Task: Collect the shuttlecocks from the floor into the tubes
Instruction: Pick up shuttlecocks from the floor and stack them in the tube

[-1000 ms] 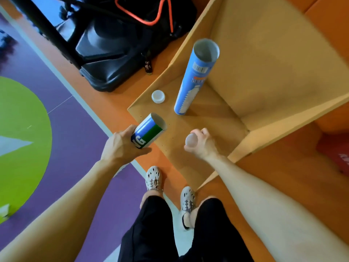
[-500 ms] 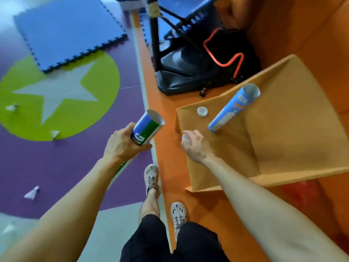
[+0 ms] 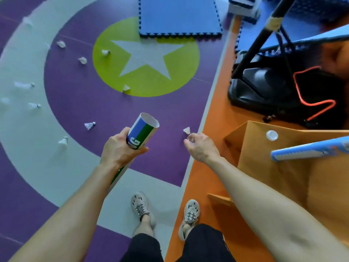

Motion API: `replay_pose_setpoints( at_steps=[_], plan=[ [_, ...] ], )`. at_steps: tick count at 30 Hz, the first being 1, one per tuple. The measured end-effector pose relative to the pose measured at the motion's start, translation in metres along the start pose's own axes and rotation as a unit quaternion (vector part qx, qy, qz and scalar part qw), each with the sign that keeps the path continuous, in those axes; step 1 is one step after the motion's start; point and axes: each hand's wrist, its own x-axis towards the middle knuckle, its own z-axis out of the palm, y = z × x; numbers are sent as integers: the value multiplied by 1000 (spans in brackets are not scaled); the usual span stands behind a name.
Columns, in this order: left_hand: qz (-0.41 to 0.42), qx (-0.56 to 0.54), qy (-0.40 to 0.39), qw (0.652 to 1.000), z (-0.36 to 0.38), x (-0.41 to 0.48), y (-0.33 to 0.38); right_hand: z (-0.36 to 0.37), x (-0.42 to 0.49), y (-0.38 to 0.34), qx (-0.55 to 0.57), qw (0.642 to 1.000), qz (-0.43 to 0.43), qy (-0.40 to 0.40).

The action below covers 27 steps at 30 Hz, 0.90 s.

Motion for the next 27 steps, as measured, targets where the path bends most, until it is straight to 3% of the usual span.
replay_pose_setpoints(
  at_steps=[6, 13, 22, 27],
  plan=[
    [-20, 12, -9, 1000, -20, 15, -59, 38, 16, -54, -14, 1000, 0, -22],
    [-9, 14, -58, 998, 18, 53, -90, 78, 58, -29, -5, 998, 57, -32],
    [-3, 13, -30, 999, 182, 139, -117, 151, 188, 86, -82, 993, 67, -48],
    [48, 95, 24, 994, 294, 209, -156, 218, 292, 164, -135, 986, 64, -72]
  ],
)
